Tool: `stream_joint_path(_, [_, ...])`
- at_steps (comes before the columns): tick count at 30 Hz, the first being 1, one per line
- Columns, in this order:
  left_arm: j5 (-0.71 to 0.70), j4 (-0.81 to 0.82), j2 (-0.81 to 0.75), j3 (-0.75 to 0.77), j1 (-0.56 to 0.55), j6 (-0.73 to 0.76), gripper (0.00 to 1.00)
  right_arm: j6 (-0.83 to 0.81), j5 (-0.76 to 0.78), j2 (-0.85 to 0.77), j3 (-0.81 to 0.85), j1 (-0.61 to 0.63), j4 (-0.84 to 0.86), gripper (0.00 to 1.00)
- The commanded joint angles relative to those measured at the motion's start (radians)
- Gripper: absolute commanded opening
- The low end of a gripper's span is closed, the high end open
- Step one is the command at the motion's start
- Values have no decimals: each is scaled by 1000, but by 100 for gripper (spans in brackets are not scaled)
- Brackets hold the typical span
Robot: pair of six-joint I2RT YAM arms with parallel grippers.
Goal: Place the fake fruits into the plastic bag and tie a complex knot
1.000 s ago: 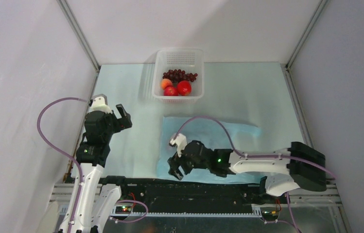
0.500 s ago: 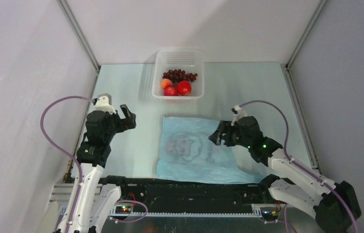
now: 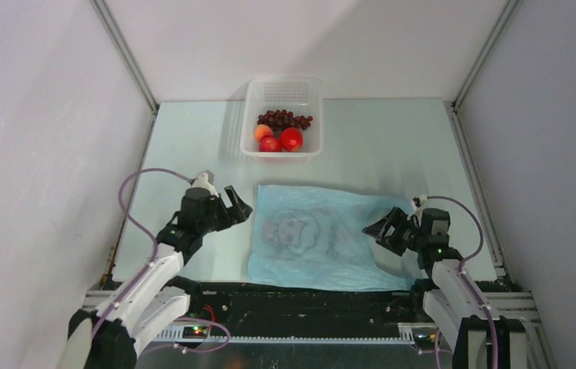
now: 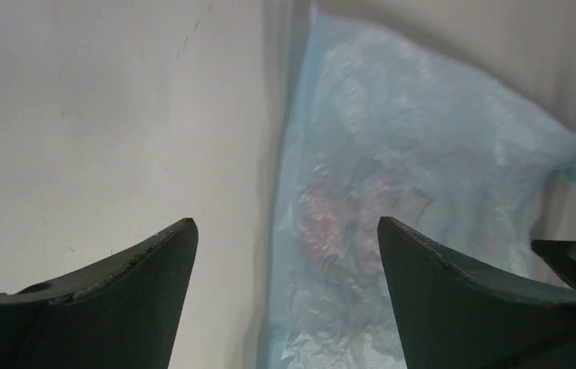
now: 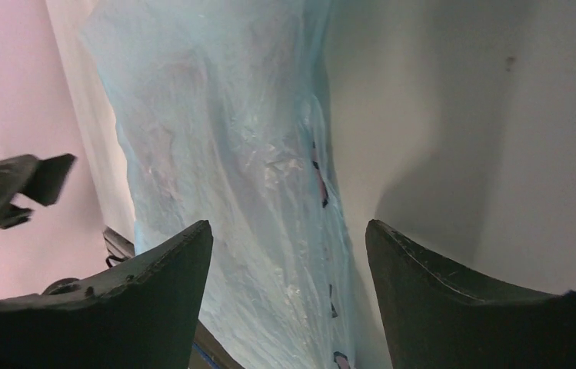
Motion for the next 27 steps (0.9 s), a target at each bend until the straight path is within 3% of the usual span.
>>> stream_joint_path(1, [-48,160,88,-36,-25,-77,89,13,-114,18,-34,-57,115,77])
stream_joint_path(2, [-47,174,103,-52,-27,-77,85,17,-119,33,-44,-58,140,76])
stream_joint_path(7, [-36,262,222,-82,-32,-74,83,51,-125,104,-66,-58,217,73])
stream_joint_path(10, [-7,354,272,-102,-36,-72,66,74,-141,158,-81,-48,288,72])
stream_joint_path(12, [5,378,311,-100,-42,-64,60,77,-140,184,-75,-39,294,71])
stream_joint_path(20, [-36,381,411,-86,-55,-55,55,145,-70,218,-72,61,354,66])
stream_joint_path(22, [-50,376,407,-88,-56,-55,54,143,-54,219,-71,69,362,58])
stream_joint_path(25, [-71,366,392,-89,-58,-46,54,141,-53,211,-67,76,376,30])
stream_joint_path(27, [-106,336,374,-84,-59,-36,55,137,-45,206,-55,83,373,18])
